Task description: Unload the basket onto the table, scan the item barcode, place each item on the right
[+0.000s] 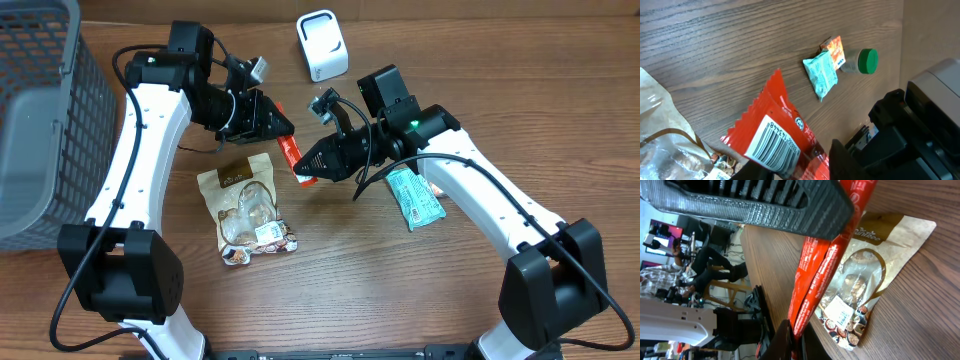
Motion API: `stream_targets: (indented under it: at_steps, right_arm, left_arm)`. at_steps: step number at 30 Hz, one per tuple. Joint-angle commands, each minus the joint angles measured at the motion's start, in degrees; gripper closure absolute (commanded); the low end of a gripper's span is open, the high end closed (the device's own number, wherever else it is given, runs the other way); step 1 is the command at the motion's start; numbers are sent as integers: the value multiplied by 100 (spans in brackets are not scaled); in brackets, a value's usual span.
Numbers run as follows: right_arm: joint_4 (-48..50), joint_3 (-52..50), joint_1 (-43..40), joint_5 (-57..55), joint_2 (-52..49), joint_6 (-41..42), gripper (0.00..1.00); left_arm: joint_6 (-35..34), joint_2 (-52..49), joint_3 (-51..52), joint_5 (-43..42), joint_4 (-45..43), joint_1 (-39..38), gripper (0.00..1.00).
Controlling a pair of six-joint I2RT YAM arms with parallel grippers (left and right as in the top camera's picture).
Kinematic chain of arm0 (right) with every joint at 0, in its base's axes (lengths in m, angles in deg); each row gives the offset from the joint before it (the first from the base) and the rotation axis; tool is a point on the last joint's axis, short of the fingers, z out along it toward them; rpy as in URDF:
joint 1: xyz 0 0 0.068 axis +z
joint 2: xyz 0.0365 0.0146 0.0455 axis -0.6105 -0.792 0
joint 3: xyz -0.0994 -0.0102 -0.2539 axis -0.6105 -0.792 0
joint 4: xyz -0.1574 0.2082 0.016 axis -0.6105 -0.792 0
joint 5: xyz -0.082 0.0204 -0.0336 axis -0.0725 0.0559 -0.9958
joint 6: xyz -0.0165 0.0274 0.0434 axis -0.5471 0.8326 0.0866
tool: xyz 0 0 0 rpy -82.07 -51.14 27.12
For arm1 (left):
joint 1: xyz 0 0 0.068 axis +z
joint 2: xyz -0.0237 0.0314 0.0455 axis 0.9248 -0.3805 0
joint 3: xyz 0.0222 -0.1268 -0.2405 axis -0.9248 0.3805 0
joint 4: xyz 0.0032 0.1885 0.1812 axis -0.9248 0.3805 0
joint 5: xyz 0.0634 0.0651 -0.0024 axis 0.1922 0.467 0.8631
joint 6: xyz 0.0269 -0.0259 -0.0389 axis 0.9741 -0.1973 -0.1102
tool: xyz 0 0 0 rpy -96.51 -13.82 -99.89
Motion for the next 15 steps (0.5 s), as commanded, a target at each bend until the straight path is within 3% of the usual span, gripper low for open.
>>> stream_targets:
  at_steps: [1, 4, 10, 13, 15]
  right_arm:
    - [20, -2, 22, -59, 28, 98, 96]
    - [22, -2, 22, -55, 31, 98, 96]
    - [17, -2, 22, -35, 28, 118, 96]
    - [17, -2, 22, -37, 31, 116, 95]
    - [20, -2, 22, -37, 28, 116, 86]
  left_arm:
    - [-120, 15, -96, -94, -24, -15, 69]
    - [-122, 15, -94, -63, -46, -17, 68]
    - [-122, 15, -96, -66, -146, -15, 96]
    - [-125, 15, -96, -68, -179, -15, 96]
    - [-125, 15, -96, -72, -190, -7, 96]
